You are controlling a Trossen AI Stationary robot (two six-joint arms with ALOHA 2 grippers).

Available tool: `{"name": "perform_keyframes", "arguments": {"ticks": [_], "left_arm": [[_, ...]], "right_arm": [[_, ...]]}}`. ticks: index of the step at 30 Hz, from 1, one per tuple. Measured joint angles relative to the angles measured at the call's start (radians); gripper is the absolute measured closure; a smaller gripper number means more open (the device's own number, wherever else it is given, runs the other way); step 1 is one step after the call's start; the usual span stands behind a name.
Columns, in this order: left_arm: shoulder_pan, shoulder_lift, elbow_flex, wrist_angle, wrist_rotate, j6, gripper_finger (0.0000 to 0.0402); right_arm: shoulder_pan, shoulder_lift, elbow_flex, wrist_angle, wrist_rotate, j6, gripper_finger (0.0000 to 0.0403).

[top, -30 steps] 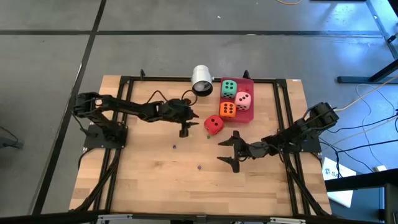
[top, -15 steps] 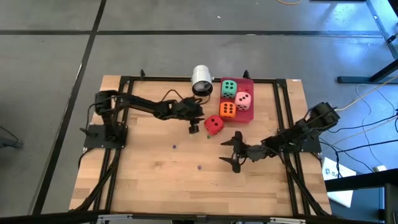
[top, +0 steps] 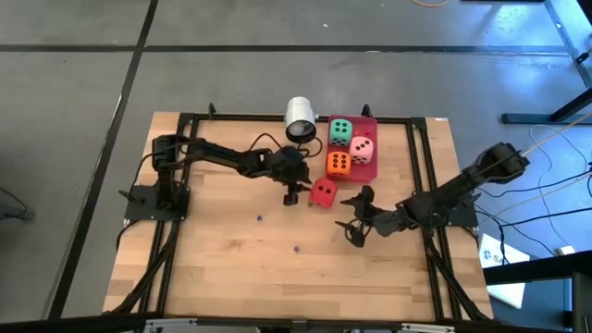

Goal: Pick & Place Dice
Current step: Put the big red dice into the red bin

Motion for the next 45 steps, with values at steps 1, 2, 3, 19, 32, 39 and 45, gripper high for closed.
{"name": "perform_keyframes", "arguments": {"ticks": [1,2,3,19,32,39,45], "left_arm": [[-0.005,0.000,0.000,0.002,0.023,0.000,0.0299],[-0.012,0.000,0.000,0.006,0.037,-0.002,0.0299],[-0.020,0.000,0.000,0.010,0.041,-0.004,0.0299],[-0.078,-0.036,-0.001,0.047,0.052,0.030,0.0299],[-0.111,-0.152,-0.012,-0.223,0.071,0.010,0.0299],[-0.148,-0.260,-0.013,-0.322,0.071,-0.019,0.0299],[-0.152,-0.406,-0.011,-0.365,0.071,-0.015,0.0299]], "right_arm": [[0.000,-0.020,0.000,-0.029,0.000,0.003,0.0078],[0.000,-0.038,0.000,-0.049,0.000,0.007,0.0078],[0.000,-0.054,0.000,-0.062,0.005,0.011,0.0078],[-0.002,-0.081,0.359,-0.720,0.086,-0.093,0.0078],[-0.031,-0.009,0.592,-0.941,0.076,-0.376,0.0078],[-0.054,0.174,0.817,-1.214,0.023,-0.396,0.0078],[-0.055,0.277,0.904,-1.334,-0.001,-0.346,0.0078]]}}
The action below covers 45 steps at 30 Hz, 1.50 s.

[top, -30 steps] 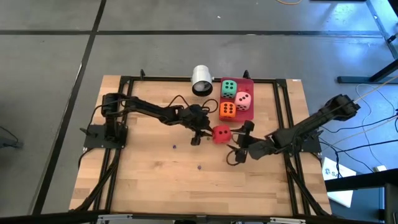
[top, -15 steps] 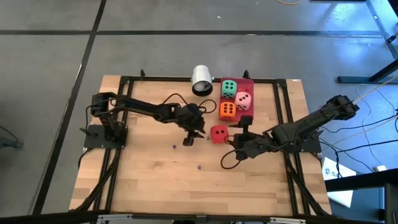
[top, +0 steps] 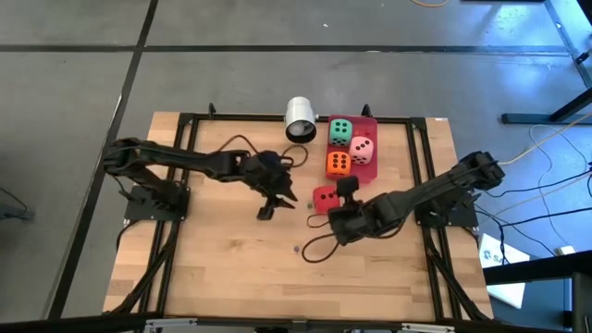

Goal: Pick & Place Dice
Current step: Put the big red dice into the red bin

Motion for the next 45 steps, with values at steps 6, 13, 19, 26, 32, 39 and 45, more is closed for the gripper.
{"name": "perform_keyframes", "arguments": {"ticks": [6,13,19,26,32,39,45], "left_arm": [[-0.002,-0.157,0.000,-0.078,0.000,0.016,0.0299],[-0.010,-0.289,-0.006,-0.104,0.013,0.012,0.0299],[-0.008,-0.440,-0.216,0.101,0.019,-0.060,0.0299],[-0.008,-0.618,-0.541,0.488,0.015,-0.217,0.0299],[-0.009,-0.665,-0.706,0.716,0.014,-0.303,0.0299],[-0.011,-0.662,-0.745,0.763,0.015,-0.344,0.0299],[-0.028,-0.662,-0.745,0.769,0.015,-0.344,0.0299]], "right_arm": [[0.000,0.017,0.004,0.021,-0.016,0.091,0.0078],[0.003,0.052,0.004,0.030,-0.019,0.187,0.0078],[0.004,0.142,0.003,0.027,-0.024,0.214,0.0078],[-0.001,0.158,0.006,0.061,0.009,0.228,0.0078],[-0.020,0.173,0.005,0.086,0.010,0.208,0.0078],[-0.046,0.220,0.006,0.103,0.000,0.192,0.0078],[-0.047,0.258,0.005,0.103,0.004,0.183,0.0078]]}}
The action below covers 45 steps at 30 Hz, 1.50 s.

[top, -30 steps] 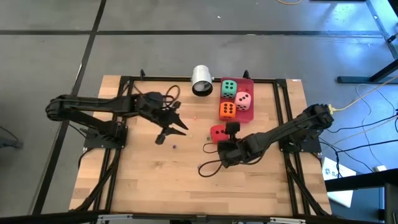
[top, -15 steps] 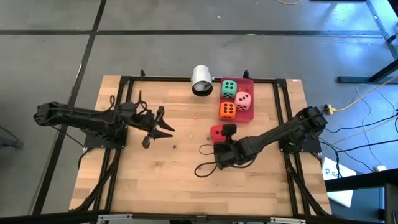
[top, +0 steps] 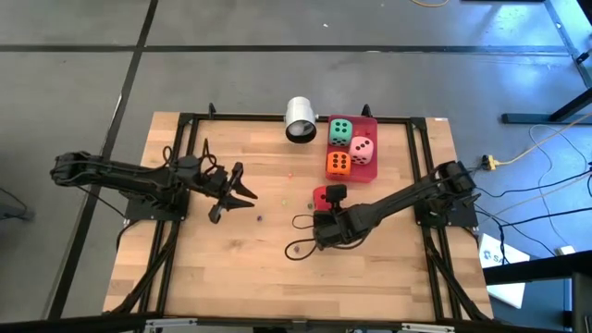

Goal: Pick & Place Dice
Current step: Put the big red dice into the red bin

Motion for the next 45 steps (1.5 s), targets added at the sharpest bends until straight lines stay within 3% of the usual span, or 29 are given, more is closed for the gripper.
{"name": "perform_keyframes", "arguments": {"ticks": [15,21,26,35,45], "left_arm": [[-0.013,0.000,0.000,0.000,-0.001,0.000,0.0299],[-0.013,0.000,0.000,-0.002,-0.001,0.000,0.0299],[-0.013,0.000,0.000,-0.003,-0.002,-0.001,0.0299],[-0.014,0.000,0.000,-0.005,-0.002,-0.003,0.0299],[-0.014,0.000,0.000,-0.007,0.000,-0.003,0.0299]], "right_arm": [[-0.022,0.085,0.004,0.000,0.089,0.005,0.0078],[-0.022,0.085,0.003,0.000,0.065,0.008,0.0084],[-0.023,0.084,0.003,-0.003,0.037,0.022,0.0128],[-0.031,0.083,0.003,-0.003,0.034,0.023,0.0243],[-0.035,0.082,0.003,-0.001,0.031,0.026,0.0254]]}}
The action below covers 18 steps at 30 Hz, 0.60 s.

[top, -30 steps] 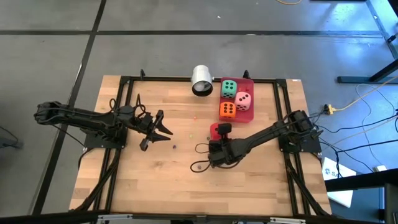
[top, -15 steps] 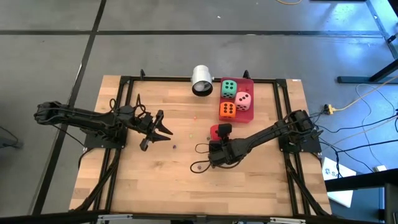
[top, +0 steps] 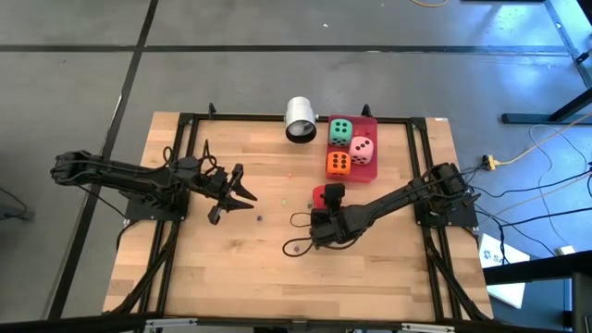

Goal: Pick & Place Dice
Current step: Put the big red dice into the red bin

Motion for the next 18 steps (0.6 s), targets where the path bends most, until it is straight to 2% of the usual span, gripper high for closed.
{"name": "perform_keyframes", "arguments": {"ticks": [4,10,18], "left_arm": [[0.000,0.000,0.000,0.000,0.000,0.000,0.0299],[0.000,0.000,0.000,-0.016,0.001,0.001,0.0299],[0.000,0.000,0.000,-0.034,0.001,0.002,0.0299]], "right_arm": [[0.000,0.000,0.000,0.000,0.002,0.003,0.0274],[0.002,0.000,0.003,-0.006,0.004,0.005,0.0274],[0.014,0.014,0.112,-0.145,-0.032,0.005,0.0279]]}}
